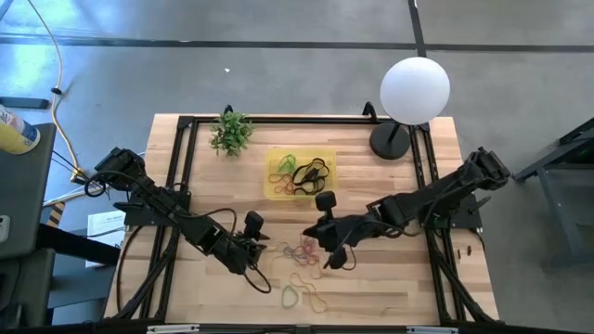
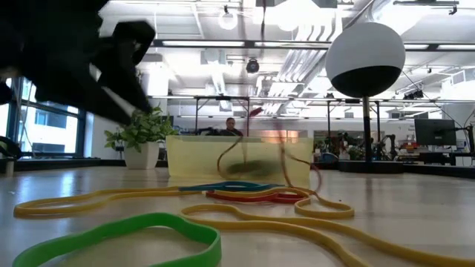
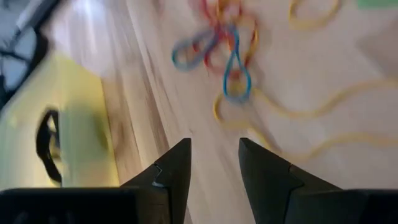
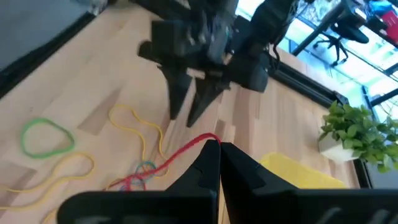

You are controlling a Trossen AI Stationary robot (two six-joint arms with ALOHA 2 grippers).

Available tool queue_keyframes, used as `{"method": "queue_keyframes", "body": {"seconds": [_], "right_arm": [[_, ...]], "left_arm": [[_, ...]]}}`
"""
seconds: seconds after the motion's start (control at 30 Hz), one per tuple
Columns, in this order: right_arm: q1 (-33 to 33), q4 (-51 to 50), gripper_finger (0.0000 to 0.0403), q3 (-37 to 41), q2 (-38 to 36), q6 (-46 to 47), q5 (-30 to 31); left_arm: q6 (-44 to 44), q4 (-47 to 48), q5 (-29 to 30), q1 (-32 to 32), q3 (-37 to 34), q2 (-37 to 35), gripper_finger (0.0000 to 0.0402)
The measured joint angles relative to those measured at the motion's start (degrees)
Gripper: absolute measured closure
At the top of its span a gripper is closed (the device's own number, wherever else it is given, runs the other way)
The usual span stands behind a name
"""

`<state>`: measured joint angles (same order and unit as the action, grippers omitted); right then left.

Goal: Pick and place rubber bands into bin
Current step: Put the red rubber band into the yellow bin

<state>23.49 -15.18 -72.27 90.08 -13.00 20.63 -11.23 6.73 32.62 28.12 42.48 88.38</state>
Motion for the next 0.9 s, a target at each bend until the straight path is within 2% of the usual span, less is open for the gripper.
{"method": "queue_keyframes", "body": {"seconds": [0.23,0.5,0.67,0.77,0.9], "right_arm": [[-0.64,3.46,0.0403,0.0,1.2,-1.77,-0.58],[-0.94,8.22,0.0403,0.0,1.2,-5.48,-3.09],[-1.03,9.05,0.0403,0.0,1.2,-6.67,-2.79],[-1.01,9.61,0.0403,0.0,1.2,-7.71,-2.8],[-1.04,9.99,0.0403,0.0,1.2,-8.72,-2.84]], "left_arm": [[-6.37,-12.38,-1.15,-0.1,0.0,0.0,0.0279],[0.18,-13.91,-1.29,-5.45,0.0,0.0,0.0279],[-0.28,-16.47,-9.35,-7.92,-0.04,1.92,0.0279],[-1.47,-21.38,-15.86,-9.21,0.0,4.87,0.0279],[-1.85,-27.54,-21.62,-10.62,-0.02,8.85,0.0279]]}}
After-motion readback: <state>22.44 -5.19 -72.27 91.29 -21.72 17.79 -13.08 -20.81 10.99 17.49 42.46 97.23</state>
